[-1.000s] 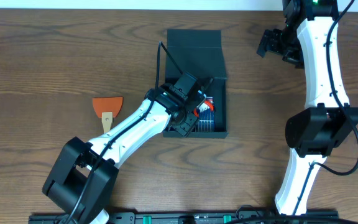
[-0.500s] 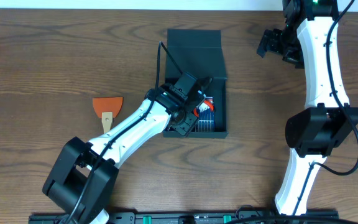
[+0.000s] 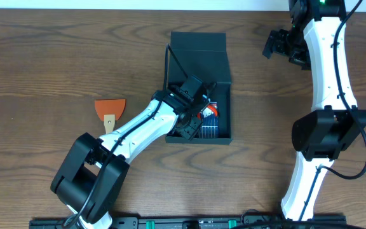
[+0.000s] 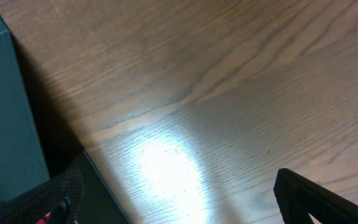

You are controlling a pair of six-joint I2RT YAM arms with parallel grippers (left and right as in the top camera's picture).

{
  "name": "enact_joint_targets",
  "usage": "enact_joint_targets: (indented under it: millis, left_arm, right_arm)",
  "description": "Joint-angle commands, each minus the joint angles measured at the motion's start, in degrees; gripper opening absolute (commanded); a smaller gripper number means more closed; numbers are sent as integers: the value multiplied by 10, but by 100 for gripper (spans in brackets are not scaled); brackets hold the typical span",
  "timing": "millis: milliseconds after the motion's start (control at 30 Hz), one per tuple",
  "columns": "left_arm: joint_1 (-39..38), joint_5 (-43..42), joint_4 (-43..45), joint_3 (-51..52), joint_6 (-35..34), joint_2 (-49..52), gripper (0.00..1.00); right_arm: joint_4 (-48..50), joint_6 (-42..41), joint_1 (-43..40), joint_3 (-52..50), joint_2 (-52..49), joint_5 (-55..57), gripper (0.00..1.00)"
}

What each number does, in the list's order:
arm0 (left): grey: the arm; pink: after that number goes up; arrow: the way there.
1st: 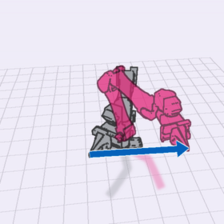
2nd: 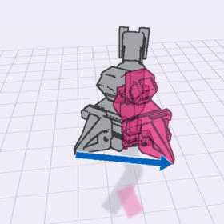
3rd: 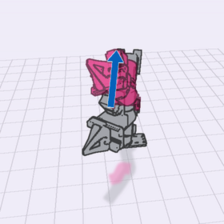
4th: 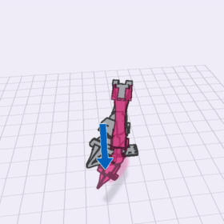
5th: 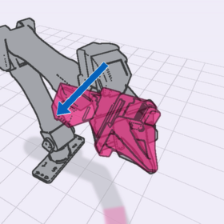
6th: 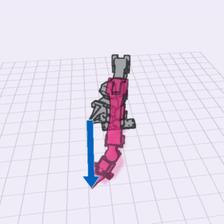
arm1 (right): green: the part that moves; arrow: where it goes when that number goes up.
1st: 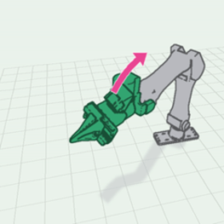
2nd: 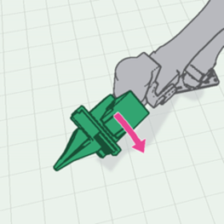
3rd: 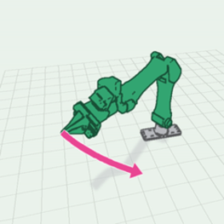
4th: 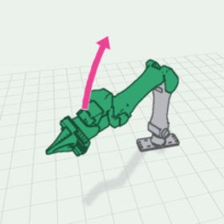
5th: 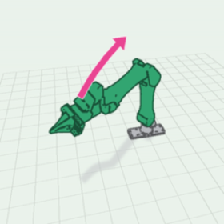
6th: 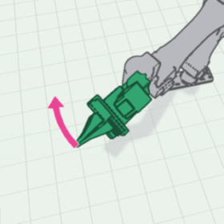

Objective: Pack container
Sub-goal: 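Lower the hammer into the box beside the pliers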

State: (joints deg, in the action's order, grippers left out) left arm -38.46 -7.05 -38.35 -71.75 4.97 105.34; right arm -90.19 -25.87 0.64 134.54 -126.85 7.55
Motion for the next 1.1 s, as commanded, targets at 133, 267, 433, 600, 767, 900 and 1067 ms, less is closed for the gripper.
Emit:
enact_joint_targets:
  millis: [133, 267, 433, 600, 767, 900, 1067]
  left_arm:
    - [-1, 7, -3, -8, 10, 3, 63]
    - [-1, 7, -3, -8, 10, 3, 62]
    - [-1, 7, -3, -8, 10, 3, 63]
    - [-1, 7, -4, -8, 13, 1, 63]
    - [-1, 7, -17, -20, 25, -2, 63]
    - [-1, 7, -20, -30, 26, -3, 63]
    - [-1, 7, -18, -33, 32, -3, 62]
  right_arm:
    - [0, 5, 2, 10, 3, 6, 99]
    - [0, 4, 2, 10, 3, 6, 99]
    - [0, 4, 2, 10, 3, 6, 99]
    - [0, 4, 2, 10, 3, 6, 99]
    - [0, 4, 2, 10, 3, 6, 99]
    - [0, 4, 2, 10, 3, 6, 99]
    - [0, 4, 1, 10, 3, 6, 99]
